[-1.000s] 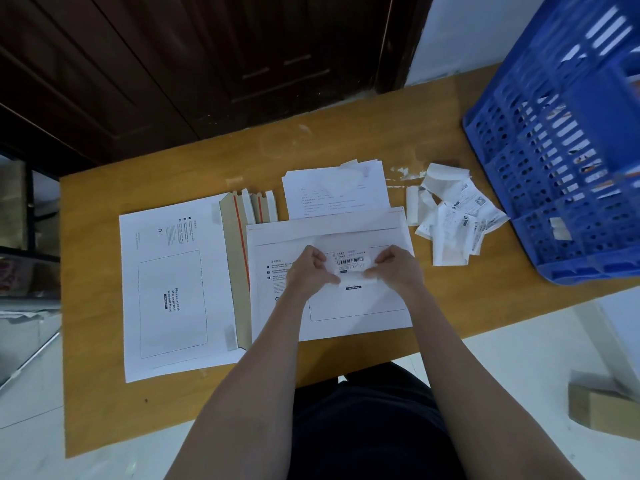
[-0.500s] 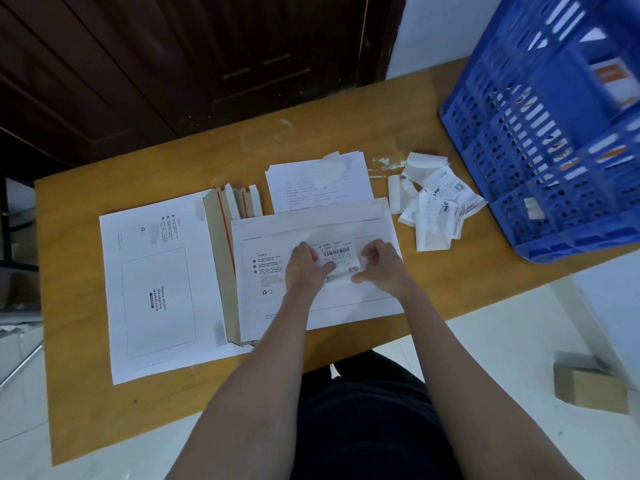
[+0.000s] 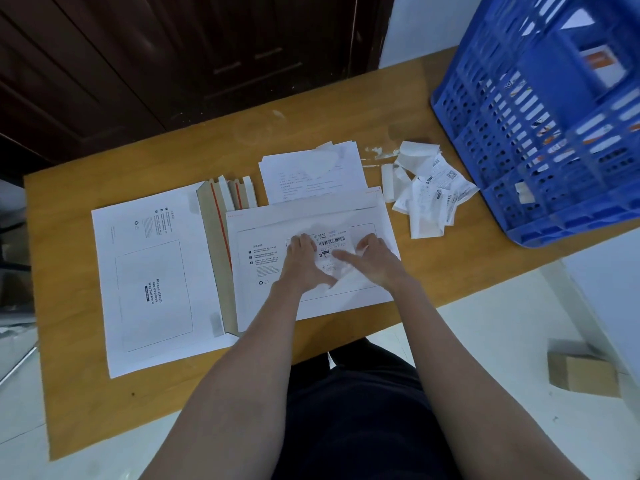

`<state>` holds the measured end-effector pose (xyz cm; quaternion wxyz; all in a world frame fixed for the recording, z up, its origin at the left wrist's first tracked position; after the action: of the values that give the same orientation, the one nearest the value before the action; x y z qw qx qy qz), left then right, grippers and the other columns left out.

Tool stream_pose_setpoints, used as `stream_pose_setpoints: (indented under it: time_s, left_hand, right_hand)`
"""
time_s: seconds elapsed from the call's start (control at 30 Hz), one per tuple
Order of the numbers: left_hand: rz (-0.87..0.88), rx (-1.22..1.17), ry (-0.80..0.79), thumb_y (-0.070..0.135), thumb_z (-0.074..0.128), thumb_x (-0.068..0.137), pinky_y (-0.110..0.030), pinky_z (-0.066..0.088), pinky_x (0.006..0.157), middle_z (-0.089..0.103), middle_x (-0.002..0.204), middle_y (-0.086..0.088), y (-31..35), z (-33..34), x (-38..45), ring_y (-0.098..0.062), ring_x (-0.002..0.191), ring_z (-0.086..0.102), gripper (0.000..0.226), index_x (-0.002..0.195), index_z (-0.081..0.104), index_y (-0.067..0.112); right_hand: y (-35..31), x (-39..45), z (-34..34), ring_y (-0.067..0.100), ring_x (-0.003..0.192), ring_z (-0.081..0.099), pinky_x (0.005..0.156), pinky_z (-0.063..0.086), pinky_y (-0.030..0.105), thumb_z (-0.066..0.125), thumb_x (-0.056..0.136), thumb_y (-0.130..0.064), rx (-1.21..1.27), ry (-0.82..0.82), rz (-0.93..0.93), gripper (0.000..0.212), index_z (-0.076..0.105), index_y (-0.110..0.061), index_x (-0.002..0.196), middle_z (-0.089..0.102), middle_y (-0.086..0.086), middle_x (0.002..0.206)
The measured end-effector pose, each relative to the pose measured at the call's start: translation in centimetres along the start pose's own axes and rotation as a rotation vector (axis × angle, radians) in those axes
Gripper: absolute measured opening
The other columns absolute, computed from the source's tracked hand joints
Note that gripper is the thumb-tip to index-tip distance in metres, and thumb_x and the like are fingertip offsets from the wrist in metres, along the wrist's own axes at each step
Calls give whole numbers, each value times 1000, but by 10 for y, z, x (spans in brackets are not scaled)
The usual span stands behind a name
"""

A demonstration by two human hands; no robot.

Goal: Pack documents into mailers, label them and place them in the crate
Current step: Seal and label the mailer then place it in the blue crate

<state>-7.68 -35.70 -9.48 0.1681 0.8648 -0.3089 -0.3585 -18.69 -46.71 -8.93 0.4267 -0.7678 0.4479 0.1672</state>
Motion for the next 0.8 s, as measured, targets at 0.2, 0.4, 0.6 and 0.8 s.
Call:
stream_pose_setpoints:
  time_s: [0.2, 0.4, 0.6, 0.8]
  left_hand:
    - [25, 147, -6, 39, 89, 53, -30, 38, 97, 32, 118, -9, 3, 4, -8, -24, 109, 34, 87, 116, 39, 6]
    - [7, 45, 82, 42, 84, 64, -28, 37, 92, 37, 115, -7, 3, 1, -7, -22, 108, 38, 72, 111, 42, 8]
    - [-45, 267, 117, 62, 77, 60, -34, 35, 99, 40, 120, -5, -6, 4, -16, -22, 113, 41, 87, 120, 40, 11]
    - [-135, 337, 191, 75, 72, 51, -36, 33, 99, 36, 123, -7, -20, 3, -36, -25, 114, 38, 104, 124, 34, 11]
  right_hand:
    - [7, -3, 4, 28, 101, 57, 79, 48, 38, 65, 83, -48, -179, 95, 72, 62, 39, -7, 123, 47, 7, 119]
    - [11, -6, 5, 20, 87, 50, 74, 46, 32, 82, 67, -29, -100, 13, 13, 64, 41, -10, 112, 40, 2, 106]
    - [11, -8, 4, 19, 85, 53, 74, 50, 35, 86, 62, -30, -190, 44, 15, 64, 39, -17, 103, 44, 2, 110]
    - [9, -6, 3, 27, 113, 50, 87, 46, 40, 85, 63, -36, -388, 3, 190, 84, 34, -15, 126, 41, 9, 122]
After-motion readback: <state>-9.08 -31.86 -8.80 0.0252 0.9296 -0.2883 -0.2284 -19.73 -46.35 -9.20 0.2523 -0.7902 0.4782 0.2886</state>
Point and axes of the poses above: each hand's wrist, its own x-axis towards the middle knuckle, its own z-axis out of the palm, y = z × x, the point moved 8 cm from there along x, towards the middle knuckle
